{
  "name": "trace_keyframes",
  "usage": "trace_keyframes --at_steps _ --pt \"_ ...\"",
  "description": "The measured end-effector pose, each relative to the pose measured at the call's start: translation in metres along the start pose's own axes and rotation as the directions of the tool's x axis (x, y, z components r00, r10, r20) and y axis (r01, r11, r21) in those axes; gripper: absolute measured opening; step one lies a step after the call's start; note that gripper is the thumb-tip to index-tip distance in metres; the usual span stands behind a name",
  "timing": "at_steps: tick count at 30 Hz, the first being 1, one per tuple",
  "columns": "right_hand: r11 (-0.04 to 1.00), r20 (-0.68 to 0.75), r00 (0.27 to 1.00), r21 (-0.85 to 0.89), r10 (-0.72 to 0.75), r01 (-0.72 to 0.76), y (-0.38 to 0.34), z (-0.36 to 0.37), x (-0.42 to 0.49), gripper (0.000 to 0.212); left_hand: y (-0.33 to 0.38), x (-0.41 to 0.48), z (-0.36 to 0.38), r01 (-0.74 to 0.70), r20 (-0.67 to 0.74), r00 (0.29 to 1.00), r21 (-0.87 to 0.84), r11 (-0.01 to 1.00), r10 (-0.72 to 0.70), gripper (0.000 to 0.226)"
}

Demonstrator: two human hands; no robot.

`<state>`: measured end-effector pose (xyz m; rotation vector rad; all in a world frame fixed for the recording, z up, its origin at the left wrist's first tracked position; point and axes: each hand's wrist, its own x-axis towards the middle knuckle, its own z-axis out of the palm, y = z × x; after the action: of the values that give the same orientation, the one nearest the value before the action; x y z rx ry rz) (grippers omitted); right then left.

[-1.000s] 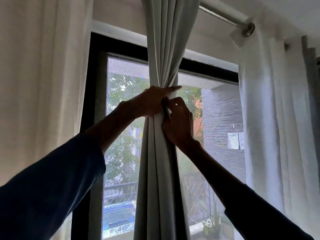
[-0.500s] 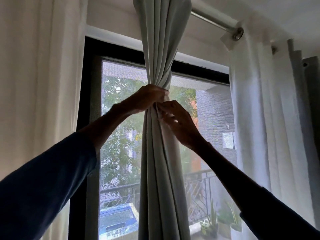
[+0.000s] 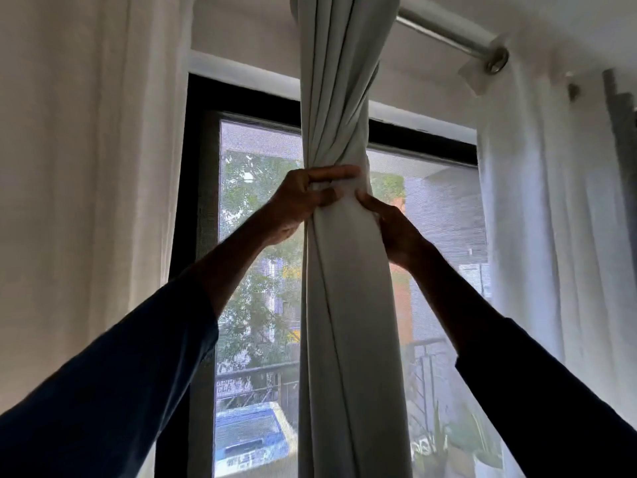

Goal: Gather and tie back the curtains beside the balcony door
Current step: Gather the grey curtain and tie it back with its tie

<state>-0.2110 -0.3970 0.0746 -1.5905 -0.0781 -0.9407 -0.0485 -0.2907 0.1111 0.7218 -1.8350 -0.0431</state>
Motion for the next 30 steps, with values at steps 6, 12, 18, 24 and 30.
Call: trace_keyframes --at_steps 6,12,18,24,30 --pt "0.992 -0.055 0.998 -0.123 0.028 -0.035 0.007 -0.001 0.006 0.058 -0.010 0.000 -0.014 0.014 0.020 1.000 0.002 1.000 -0.014 0.038" --pt "0.886 -0.140 0.985 -0.464 -0.096 0.021 0.023 -0.025 -0.011 0.042 -0.032 -0.005 -0.019 -0.071 -0.098 0.984 0.539 0.839 0.146 0.036" --pt "0.885 -0.274 0.940 -0.463 -0.202 0.055 0.076 -0.024 -0.041 0.031 -0.056 -0.026 0.017 -0.070 -0.232 0.928 0.660 0.748 0.292 0.044" --pt "0.867 -0.453 0.850 -0.497 -0.269 0.010 0.127 -0.016 -0.067 0.030 -0.086 -0.075 0.046 0.035 -0.272 0.921 0.770 0.637 0.278 0.061" --pt "0.667 -0.512 0.718 -0.740 -0.472 -0.089 0.167 -0.004 -0.093 0.032 -0.098 -0.135 0.088 0.080 -0.398 0.868 0.702 0.707 0.297 0.074"
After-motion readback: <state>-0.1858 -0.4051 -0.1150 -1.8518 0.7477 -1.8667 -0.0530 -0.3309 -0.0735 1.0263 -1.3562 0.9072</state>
